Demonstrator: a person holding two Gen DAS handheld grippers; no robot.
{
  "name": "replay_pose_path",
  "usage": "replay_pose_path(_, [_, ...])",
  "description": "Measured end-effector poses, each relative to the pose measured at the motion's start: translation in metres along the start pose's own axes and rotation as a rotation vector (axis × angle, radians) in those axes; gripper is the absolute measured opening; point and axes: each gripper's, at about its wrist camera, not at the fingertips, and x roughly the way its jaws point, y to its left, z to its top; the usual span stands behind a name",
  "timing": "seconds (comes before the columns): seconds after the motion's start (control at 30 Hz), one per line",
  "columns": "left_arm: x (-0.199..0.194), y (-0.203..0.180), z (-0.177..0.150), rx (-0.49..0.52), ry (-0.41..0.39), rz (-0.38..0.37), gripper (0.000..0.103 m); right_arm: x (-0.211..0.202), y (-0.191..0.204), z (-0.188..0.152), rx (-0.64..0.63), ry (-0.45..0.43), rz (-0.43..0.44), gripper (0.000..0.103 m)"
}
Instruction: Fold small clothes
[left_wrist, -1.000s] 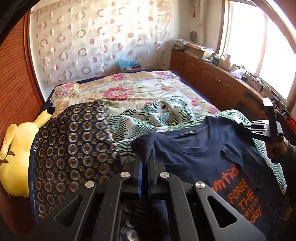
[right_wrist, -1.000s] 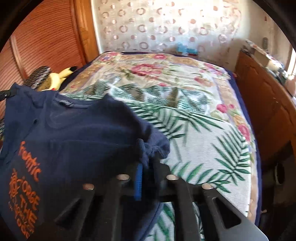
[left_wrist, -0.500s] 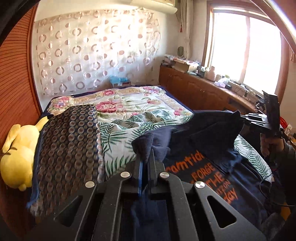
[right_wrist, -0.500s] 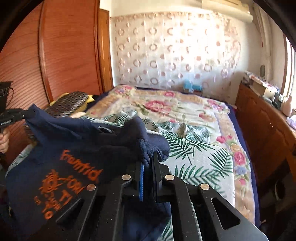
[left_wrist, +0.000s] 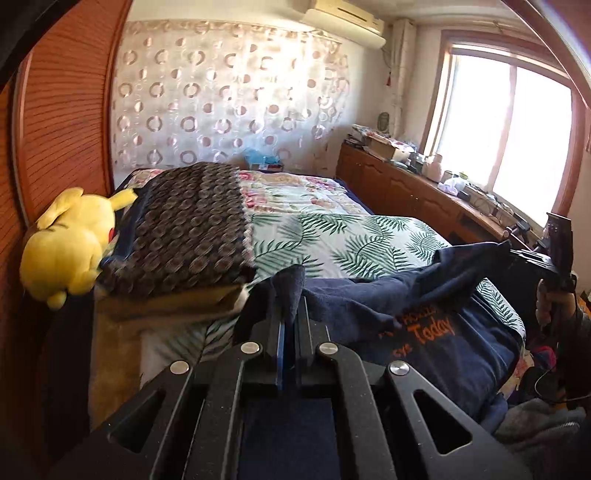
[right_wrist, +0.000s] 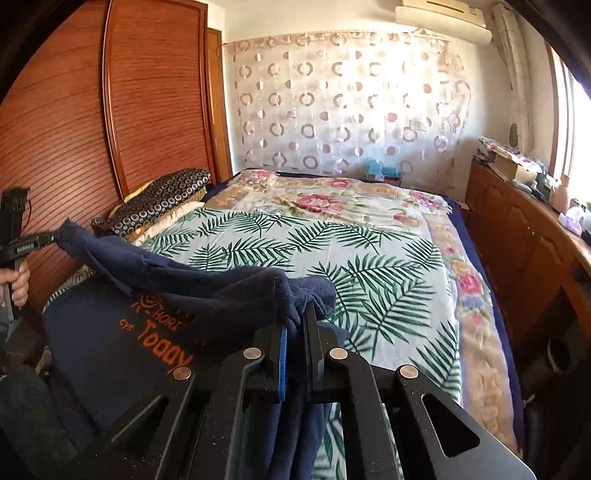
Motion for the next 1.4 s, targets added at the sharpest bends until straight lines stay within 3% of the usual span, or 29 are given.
replay_pose_path(0.1, [-0.011, 0.002, -0.011, -0.006, 0.004, 0.01, 0.004, -0.019, 0.003, 0.001, -0.003, -0.001, 0.015, 0.007])
replay_pose_path(0.27, [-0.011, 0.003, -0.03, -0.015, 0.058, 0.02, 0.004, -0.029, 0.02, -0.013, -0.084, 0.096, 0.028, 0.007])
replay_pose_path(0.47, [0.012, 0.011, -0.045, -0.041, 0.134, 0.043, 0.006, -0.007, 0.02, -0.031, -0.055, 0.203, 0.023, 0.007])
replay_pose_path(0.63, [0.008, 0.01, -0.035, -0.029, 0.106, 0.051, 0.023, -0.001, 0.015, -0.03, -0.038, 0.231, -0.011, 0.017])
replay_pose_path(0.7, [0.005, 0.006, -0.027, -0.013, 0.083, 0.047, 0.036, -0.001, 0.019, -0.025, -0.044, 0.226, -0.012, 0.02])
replay_pose_path(0.83, [0.005, 0.001, -0.009, 0.019, 0.062, 0.054, 0.053, -0.009, 0.018, -0.009, -0.059, 0.186, -0.01, 0.035])
replay_pose_path(0.87, [0.007, 0.0, -0.006, 0.026, 0.066, 0.053, 0.062, -0.009, 0.02, -0.009, -0.062, 0.174, -0.011, 0.037])
replay_pose_path(0.93, [0.015, 0.001, 0.003, 0.037, 0.075, 0.039, 0.071, -0.015, 0.017, -0.004, -0.068, 0.144, -0.022, 0.052])
replay_pose_path(1.0, [0.026, 0.003, 0.012, 0.037, 0.086, 0.033, 0.08, -0.016, 0.016, 0.0, -0.072, 0.126, -0.033, 0.057])
replay_pose_path(1.2, [0.067, 0.008, 0.023, 0.052, 0.16, 0.074, 0.08, 0.021, 0.002, 0.004, -0.038, 0.136, -0.048, 0.058])
replay_pose_path(1.4, [0.1, 0.011, 0.018, 0.09, 0.252, 0.089, 0.08, 0.079, -0.015, -0.001, 0.027, 0.212, 0.005, 0.058])
